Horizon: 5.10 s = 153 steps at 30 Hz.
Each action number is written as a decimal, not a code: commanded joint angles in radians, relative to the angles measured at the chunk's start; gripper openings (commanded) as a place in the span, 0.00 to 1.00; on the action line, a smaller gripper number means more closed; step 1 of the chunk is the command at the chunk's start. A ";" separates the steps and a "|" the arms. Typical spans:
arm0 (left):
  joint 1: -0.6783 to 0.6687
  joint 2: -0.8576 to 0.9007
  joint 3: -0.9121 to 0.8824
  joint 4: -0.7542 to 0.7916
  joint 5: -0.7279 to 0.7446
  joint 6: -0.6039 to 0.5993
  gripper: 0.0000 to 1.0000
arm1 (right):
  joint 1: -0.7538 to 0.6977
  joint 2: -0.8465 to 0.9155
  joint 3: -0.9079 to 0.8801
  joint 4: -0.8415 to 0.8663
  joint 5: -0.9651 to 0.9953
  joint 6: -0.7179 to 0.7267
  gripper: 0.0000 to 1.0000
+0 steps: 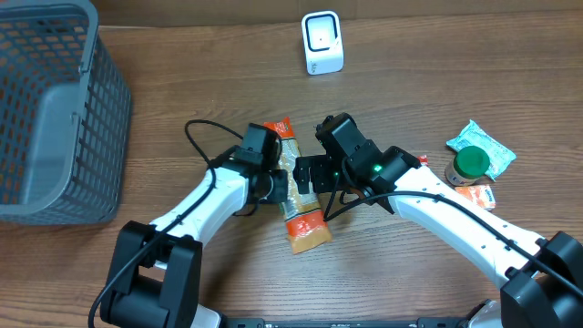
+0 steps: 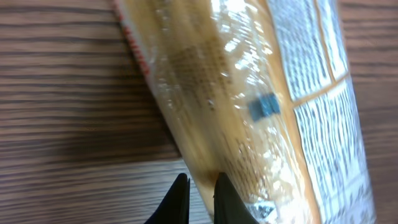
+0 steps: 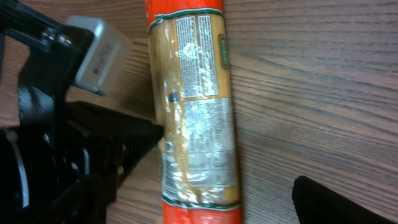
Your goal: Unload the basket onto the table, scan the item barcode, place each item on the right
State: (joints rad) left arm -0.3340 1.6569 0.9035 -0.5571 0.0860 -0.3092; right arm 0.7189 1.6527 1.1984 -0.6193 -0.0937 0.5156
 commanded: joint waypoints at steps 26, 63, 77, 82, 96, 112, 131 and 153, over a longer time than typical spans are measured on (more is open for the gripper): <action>0.080 0.255 0.182 -0.088 -0.023 -0.007 0.04 | -0.001 -0.005 0.000 -0.068 0.056 -0.011 1.00; 0.081 0.262 0.205 -0.013 0.287 0.209 0.04 | -0.001 -0.005 0.000 -0.090 0.029 -0.006 1.00; 0.096 0.263 0.204 -0.180 0.050 0.053 0.04 | -0.001 -0.005 0.004 -0.031 -0.006 0.010 1.00; 0.165 0.261 0.207 -0.195 0.032 0.021 0.04 | -0.022 -0.001 0.126 -0.154 -0.001 0.012 1.00; 0.413 0.261 0.213 -0.212 0.036 0.051 0.07 | -0.026 0.231 0.330 -0.257 0.049 0.010 1.00; 0.412 0.262 0.212 -0.170 0.034 0.051 1.00 | 0.038 0.418 0.328 -0.237 0.161 0.008 1.00; 0.412 0.262 0.212 -0.159 0.034 0.050 1.00 | 0.081 0.428 0.327 -0.169 0.234 0.012 1.00; 0.412 0.262 0.212 -0.148 0.037 0.050 1.00 | 0.155 0.594 0.327 -0.126 0.288 -0.053 1.00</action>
State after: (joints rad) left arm 0.0700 1.8717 1.1481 -0.7132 0.1371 -0.2634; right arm 0.8268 2.1662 1.5364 -0.7486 0.2104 0.5156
